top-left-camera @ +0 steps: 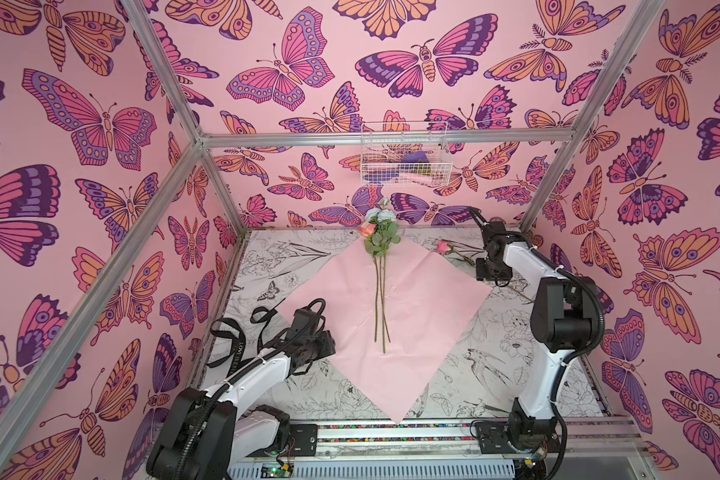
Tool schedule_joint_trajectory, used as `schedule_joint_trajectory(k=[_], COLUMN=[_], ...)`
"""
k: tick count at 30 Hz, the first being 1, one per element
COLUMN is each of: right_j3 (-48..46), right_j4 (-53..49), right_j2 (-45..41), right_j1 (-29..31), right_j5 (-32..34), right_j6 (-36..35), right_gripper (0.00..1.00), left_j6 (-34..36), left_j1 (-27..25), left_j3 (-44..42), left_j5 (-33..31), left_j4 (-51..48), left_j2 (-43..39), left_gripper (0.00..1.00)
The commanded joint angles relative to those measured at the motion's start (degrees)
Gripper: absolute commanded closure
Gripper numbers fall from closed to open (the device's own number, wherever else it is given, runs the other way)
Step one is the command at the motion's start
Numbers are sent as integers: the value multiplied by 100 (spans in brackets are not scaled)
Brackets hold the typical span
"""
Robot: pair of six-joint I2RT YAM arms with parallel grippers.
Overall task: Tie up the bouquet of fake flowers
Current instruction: 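Move the right gripper to the pink rose beside the paper and grasp its stem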
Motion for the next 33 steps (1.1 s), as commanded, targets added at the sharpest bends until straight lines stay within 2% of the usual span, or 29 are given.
schedule_joint_trajectory(k=[1, 8, 20, 23, 30, 33], right_j3=[331, 1116, 2435, 2710, 3050, 3084], right_j4=[-221, -386, -713, -836, -1030, -1075], right_j2=[225, 862, 1761, 1979, 2343, 2451], right_j1=[-15, -162, -296, -316, -364, -383], right_j5=[254, 249, -959, -1073, -1305, -1302], right_j6=[-725, -1030, -1341, -1359, -1422, -1422], right_gripper=[40, 39, 36, 37, 39, 44], left_j6=[62, 122, 147, 152, 145, 149], left_j1=[47, 52, 70, 78, 74, 78], left_j3=[42, 120, 289, 326, 446, 484], left_j5=[-8, -59, -139, -148, -121, -104], left_j4=[-207, -317, -419, -421, -424, -429], left_j2=[72, 118, 335, 388, 491, 496], left_gripper=[42, 42, 42, 42, 42, 42])
